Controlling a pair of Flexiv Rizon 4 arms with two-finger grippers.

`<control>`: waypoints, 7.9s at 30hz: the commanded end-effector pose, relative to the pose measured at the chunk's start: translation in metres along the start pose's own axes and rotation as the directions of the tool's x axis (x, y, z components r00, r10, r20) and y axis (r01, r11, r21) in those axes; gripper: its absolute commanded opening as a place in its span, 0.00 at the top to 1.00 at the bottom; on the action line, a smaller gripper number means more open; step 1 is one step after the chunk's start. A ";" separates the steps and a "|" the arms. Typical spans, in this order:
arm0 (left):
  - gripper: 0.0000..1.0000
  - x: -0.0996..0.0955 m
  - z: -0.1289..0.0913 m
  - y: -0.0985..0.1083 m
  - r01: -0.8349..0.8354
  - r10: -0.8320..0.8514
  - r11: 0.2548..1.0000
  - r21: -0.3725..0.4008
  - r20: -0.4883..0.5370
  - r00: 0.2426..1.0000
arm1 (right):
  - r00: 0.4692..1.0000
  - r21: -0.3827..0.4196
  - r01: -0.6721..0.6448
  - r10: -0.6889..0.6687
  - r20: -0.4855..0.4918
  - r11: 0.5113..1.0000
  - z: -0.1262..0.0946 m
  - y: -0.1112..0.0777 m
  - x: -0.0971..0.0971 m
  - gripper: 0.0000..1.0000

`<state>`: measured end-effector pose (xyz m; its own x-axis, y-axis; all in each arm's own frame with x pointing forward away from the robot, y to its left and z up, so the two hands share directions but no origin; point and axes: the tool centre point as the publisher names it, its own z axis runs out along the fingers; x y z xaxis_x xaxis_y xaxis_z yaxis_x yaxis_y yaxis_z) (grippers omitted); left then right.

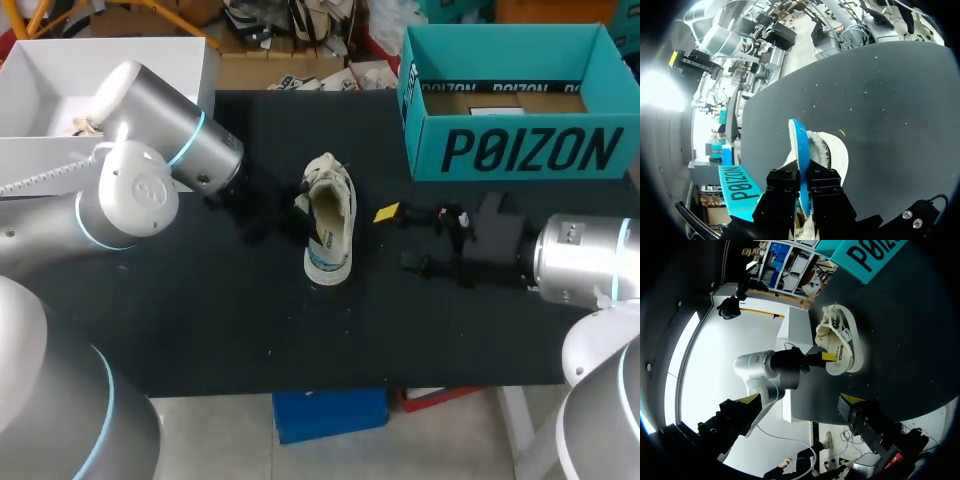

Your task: Take the shoe out of the shoebox, open the shoe tongue, remove and reinsert the insole, then place the shoe into the shoebox

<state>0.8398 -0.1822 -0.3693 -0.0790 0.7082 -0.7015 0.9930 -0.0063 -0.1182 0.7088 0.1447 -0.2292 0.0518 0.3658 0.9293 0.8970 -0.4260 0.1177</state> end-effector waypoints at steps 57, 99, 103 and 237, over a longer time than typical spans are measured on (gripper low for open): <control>1.00 -0.030 -0.034 -0.012 -0.056 0.056 0.997 -0.044 0.001 0.998 | 1.000 0.000 -0.001 0.001 0.003 1.000 0.000 0.000 0.001 0.00; 1.00 0.013 0.011 0.010 -0.107 0.072 0.990 -0.096 -0.315 0.947 | 1.000 0.000 -0.001 0.001 0.003 1.000 0.000 0.000 0.001 0.00; 1.00 0.012 0.017 0.013 -0.104 0.071 0.991 -0.089 -0.319 0.945 | 1.000 0.000 -0.001 0.001 0.003 1.000 0.000 0.000 0.001 0.00; 0.60 0.004 -0.044 0.072 -0.183 0.104 0.970 -0.161 -0.406 0.908 | 1.000 0.000 -0.001 0.001 0.003 1.000 0.000 0.000 0.001 0.00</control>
<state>0.9074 -0.1411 -0.3410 0.0641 0.9268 -0.3700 0.9910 -0.0154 0.1332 0.7088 0.1446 -0.2292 0.0518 0.3657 0.9293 0.8970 -0.4260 0.1177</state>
